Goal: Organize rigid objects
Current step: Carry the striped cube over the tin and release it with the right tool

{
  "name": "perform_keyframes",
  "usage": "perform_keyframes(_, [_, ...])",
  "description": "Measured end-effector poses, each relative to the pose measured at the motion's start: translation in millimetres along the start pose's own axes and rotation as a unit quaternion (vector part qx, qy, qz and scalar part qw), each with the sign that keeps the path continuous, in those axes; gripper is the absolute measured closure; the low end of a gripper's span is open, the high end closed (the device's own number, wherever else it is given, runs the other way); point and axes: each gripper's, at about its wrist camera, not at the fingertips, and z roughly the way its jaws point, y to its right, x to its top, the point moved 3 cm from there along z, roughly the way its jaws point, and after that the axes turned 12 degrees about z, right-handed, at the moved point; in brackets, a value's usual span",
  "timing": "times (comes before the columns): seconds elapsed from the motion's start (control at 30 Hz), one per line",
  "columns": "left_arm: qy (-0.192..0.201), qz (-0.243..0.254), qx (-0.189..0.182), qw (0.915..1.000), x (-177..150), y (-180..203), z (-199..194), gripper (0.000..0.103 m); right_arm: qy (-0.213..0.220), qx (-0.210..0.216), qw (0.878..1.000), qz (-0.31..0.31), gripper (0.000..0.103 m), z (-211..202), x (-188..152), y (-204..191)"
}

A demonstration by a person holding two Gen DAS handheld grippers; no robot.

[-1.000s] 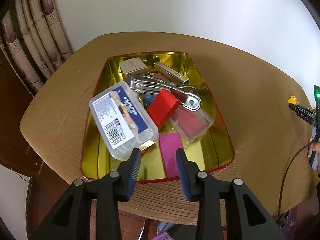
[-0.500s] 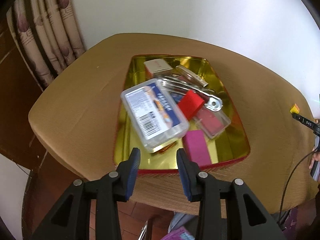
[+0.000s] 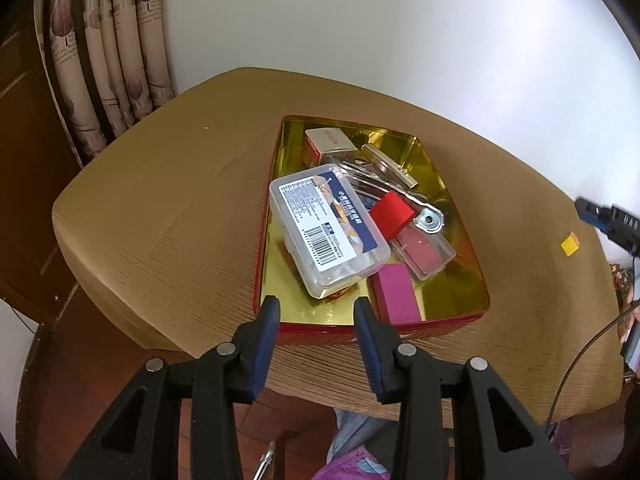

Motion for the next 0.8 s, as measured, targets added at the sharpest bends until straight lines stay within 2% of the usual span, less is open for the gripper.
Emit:
perform_keyframes(0.13, [0.005,-0.013,-0.011,0.9998,0.7,-4.5,-4.9,0.064,-0.017,0.053,0.998,-0.022,0.071,0.5,-1.7,-57.0])
perform_keyframes(0.2, [0.008,-0.023,-0.011,0.9996,1.0,-9.9,-7.4,0.064,-0.028,0.067,0.997,-0.036,0.071,6.3,1.9,-79.2])
perform_keyframes(0.33, [0.017,-0.053,-0.005,0.9985,2.6,-26.3,-13.8,0.064,-0.062,0.091,0.991,-0.073,0.071,44.6,-11.8,-134.3])
perform_keyframes(0.4, [0.019,-0.068,-0.01,0.9975,2.0,-35.2,-14.8,0.064,-0.062,0.082,0.99,-0.095,0.071,61.7,-21.3,-155.8])
perform_keyframes(0.5, [0.023,-0.089,-0.019,0.9956,-1.0,-47.4,-14.1,0.063,-0.066,0.092,0.99,-0.078,0.072,66.0,-31.1,-157.8])
perform_keyframes(0.57, [0.02,-0.096,-0.024,0.9949,-2.2,-52.5,-12.2,0.062,-0.017,0.055,0.995,-0.087,0.073,50.9,-34.8,-147.5])
perform_keyframes(0.63, [0.014,-0.106,-0.03,0.9938,-4.2,-55.3,-9.9,0.062,0.042,-0.006,0.995,-0.091,0.052,26.3,-29.3,-111.6])
perform_keyframes(0.67, [0.012,-0.112,-0.036,0.993,-5.3,-56.1,-8.5,0.061,0.048,-0.026,0.994,-0.092,0.012,21.2,-25.9,-94.8])
perform_keyframes(0.7, [0.009,-0.119,-0.049,0.9916,-6.6,-56.4,-6.7,0.061,0.048,-0.05,0.993,-0.094,0.002,17.9,-21.9,-70.7])
perform_keyframes(0.77, [0.007,-0.129,-0.067,0.9894,-8.1,-55.1,-4.7,0.061,0.028,-0.121,0.989,-0.084,0.002,15.3,-17.0,-10.4])
perform_keyframes(0.8, [0.008,-0.13,-0.069,0.9891,-8.4,-53.6,-4.9,0.061,0.031,-0.146,0.987,-0.06,0.002,7.8,-14.9,19.1])
